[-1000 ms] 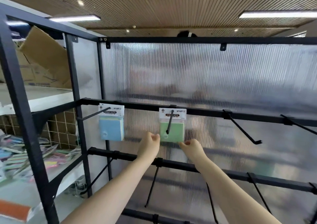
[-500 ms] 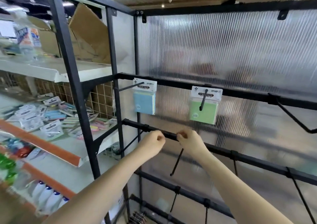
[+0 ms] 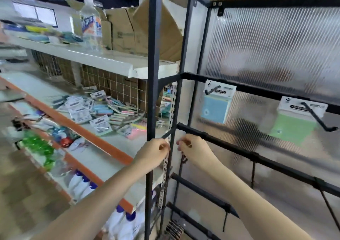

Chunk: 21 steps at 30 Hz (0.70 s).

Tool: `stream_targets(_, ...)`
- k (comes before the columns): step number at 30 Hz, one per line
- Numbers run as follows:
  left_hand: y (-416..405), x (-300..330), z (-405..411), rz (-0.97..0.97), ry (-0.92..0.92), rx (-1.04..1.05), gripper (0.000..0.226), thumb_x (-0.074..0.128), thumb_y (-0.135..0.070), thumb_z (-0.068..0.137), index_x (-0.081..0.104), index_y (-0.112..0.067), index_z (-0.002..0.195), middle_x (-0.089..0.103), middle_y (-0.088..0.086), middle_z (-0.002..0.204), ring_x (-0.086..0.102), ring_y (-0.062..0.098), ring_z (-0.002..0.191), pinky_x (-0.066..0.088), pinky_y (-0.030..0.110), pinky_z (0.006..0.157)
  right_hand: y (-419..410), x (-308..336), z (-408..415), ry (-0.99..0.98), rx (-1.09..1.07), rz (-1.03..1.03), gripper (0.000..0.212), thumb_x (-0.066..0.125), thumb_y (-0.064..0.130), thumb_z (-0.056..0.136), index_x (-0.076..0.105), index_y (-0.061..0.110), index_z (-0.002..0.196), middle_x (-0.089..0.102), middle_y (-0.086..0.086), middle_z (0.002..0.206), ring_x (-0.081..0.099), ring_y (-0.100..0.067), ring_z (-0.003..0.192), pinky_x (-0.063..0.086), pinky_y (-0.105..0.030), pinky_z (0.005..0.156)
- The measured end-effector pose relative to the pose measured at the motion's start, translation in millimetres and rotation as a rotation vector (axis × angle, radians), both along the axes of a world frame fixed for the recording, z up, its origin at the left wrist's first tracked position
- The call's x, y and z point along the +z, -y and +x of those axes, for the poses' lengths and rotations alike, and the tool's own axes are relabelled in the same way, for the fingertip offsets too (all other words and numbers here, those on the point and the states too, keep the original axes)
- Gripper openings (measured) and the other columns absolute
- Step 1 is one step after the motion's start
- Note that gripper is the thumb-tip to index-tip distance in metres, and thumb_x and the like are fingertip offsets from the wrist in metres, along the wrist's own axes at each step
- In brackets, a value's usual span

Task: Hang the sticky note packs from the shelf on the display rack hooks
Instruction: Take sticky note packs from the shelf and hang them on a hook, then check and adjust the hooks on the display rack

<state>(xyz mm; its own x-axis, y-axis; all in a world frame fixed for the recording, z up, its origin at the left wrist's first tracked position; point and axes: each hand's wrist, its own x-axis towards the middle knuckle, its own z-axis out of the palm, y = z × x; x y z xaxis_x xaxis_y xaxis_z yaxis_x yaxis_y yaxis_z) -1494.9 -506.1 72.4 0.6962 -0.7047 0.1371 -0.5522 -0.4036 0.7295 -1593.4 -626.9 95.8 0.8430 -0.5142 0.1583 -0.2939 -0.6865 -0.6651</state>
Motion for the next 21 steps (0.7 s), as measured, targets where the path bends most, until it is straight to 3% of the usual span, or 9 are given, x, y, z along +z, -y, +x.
stream_targets(4,-44,-7,46,0.039,-0.039,0.015,0.018,0.052,-0.014,0.093,0.065,-0.020,0.082,0.070,0.005,0.086,0.066,0.023,0.082,0.053,0.035,0.074,-47,-6,38,-0.050,0.110,-0.092,0.020,0.047,0.019,0.094,0.066,0.011,0.095,0.069,-0.006,0.089,0.064,-0.025,0.083,0.053,-0.037,0.076)
stream_targets(6,-67,-9,70,0.064,-0.046,0.018,0.021,0.050,-0.012,0.091,0.064,-0.023,0.079,0.069,0.003,0.082,0.066,0.023,0.079,0.053,0.034,0.070,-70,-10,55,-0.068,0.148,-0.069,0.019,0.048,0.020,0.093,0.066,0.014,0.094,0.069,-0.003,0.087,0.063,-0.023,0.082,0.051,-0.033,0.074)
stream_targets(9,-96,-13,104,0.118,-0.045,0.004,0.019,0.051,-0.012,0.091,0.063,-0.022,0.082,0.062,-0.004,0.081,0.063,0.019,0.085,0.050,0.031,0.076,-97,-15,82,-0.090,0.174,-0.073,0.019,0.049,0.021,0.093,0.067,0.015,0.097,0.070,-0.003,0.093,0.063,-0.023,0.088,0.051,-0.034,0.079)
stream_targets(14,-133,-23,149,0.169,-0.048,0.027,0.016,0.051,-0.014,0.094,0.066,-0.012,0.089,0.061,-0.001,0.079,0.061,0.018,0.081,0.043,0.027,0.066,-130,-28,135,-0.147,0.202,-0.168,0.025,0.046,0.024,0.095,0.065,0.013,0.105,0.069,-0.008,0.104,0.061,-0.028,0.098,0.049,-0.035,0.081)
stream_targets(18,-155,-37,185,0.212,-0.085,0.062,0.015,0.051,-0.015,0.093,0.065,-0.013,0.087,0.069,0.013,0.092,0.065,0.029,0.087,0.050,0.042,0.077,-146,-42,181,-0.223,0.227,-0.204,0.025,0.045,0.024,0.095,0.063,0.009,0.105,0.066,-0.013,0.108,0.059,-0.031,0.099,0.049,-0.038,0.081)
stream_targets(21,-161,-50,208,0.177,-0.069,0.078,0.019,0.049,-0.010,0.092,0.067,-0.004,0.094,0.069,0.016,0.097,0.064,0.031,0.091,0.049,0.035,0.077,-151,-55,212,-0.252,0.209,-0.193,0.027,0.044,0.024,0.094,0.062,0.007,0.103,0.065,-0.013,0.108,0.058,-0.031,0.099,0.049,-0.040,0.083)
